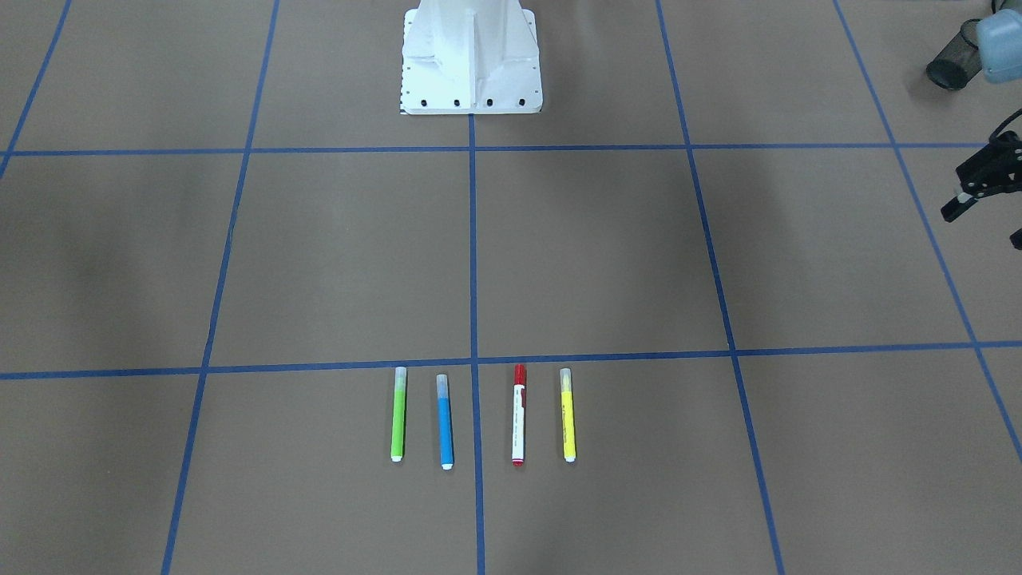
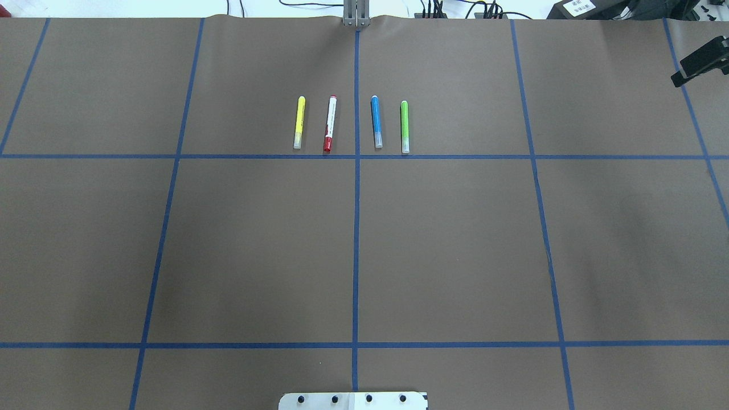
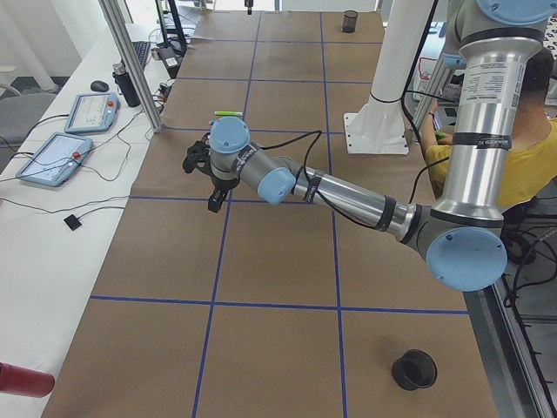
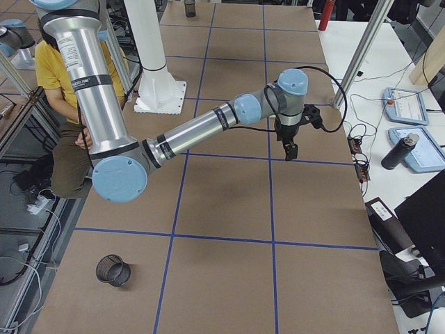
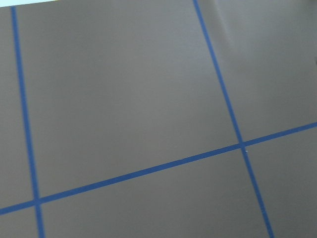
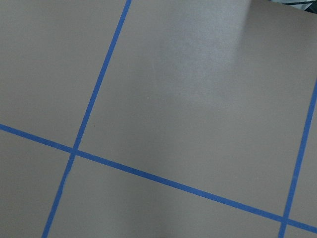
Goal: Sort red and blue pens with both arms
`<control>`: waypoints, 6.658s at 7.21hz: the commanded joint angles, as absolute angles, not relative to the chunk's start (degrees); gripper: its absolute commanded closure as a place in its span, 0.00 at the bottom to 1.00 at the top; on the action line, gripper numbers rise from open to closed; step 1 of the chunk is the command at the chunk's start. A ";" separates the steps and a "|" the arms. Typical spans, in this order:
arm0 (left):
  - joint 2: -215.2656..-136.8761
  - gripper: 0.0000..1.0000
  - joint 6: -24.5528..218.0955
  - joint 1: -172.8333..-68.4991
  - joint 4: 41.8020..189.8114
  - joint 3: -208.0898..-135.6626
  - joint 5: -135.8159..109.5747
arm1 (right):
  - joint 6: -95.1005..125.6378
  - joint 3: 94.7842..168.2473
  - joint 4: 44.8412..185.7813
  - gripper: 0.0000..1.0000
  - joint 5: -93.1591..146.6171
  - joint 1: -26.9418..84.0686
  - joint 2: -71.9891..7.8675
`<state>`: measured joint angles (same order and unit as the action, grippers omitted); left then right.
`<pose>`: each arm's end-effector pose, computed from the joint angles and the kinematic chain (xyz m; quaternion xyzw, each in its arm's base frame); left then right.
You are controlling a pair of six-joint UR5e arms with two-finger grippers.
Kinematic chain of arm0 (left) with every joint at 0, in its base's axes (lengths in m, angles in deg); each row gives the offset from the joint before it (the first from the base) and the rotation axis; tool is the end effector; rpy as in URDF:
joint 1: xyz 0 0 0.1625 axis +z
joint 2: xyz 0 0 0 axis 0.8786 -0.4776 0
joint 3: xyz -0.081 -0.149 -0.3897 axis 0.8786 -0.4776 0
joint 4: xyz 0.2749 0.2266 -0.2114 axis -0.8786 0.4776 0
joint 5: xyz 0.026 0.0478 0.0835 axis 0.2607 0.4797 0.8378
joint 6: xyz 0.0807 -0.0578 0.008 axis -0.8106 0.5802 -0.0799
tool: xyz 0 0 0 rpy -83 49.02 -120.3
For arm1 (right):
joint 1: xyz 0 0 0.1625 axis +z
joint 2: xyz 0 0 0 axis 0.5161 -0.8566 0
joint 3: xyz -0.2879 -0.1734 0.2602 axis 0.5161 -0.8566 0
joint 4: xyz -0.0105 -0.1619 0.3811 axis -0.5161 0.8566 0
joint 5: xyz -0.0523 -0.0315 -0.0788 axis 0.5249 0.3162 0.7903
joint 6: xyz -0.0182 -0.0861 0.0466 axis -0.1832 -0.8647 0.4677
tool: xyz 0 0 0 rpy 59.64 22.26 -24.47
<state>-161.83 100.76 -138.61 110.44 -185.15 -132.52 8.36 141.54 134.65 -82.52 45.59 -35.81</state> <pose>0.0625 -0.5249 0.4371 0.1910 0.4732 0.1054 0.8535 -0.0700 -0.5822 0.4060 0.1142 -0.3835 -0.1026 0.9107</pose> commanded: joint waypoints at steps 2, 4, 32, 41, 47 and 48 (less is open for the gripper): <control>-168.33 0.00 114.51 -127.42 112.91 -184.53 -129.94 | 12.28 143.98 134.63 0.00 -82.00 40.77 -34.50; -175.16 0.00 123.40 -118.99 112.73 -182.26 -124.24 | 22.56 143.64 131.32 0.00 -78.42 35.31 -33.53; -220.11 0.62 134.95 -101.46 107.37 -128.19 -106.90 | 28.04 143.20 128.92 0.00 -72.50 30.10 -33.18; -214.60 1.00 136.63 -102.16 101.95 -146.85 -106.99 | 28.04 143.11 128.65 0.00 -72.50 30.10 -33.09; -189.31 1.00 136.18 -107.95 82.59 -197.47 -107.07 | 28.04 143.20 128.57 0.00 -72.50 30.10 -33.09; -184.04 1.00 136.18 -108.92 82.58 -202.93 -107.16 | 28.04 143.20 128.56 0.00 -72.50 30.10 -33.09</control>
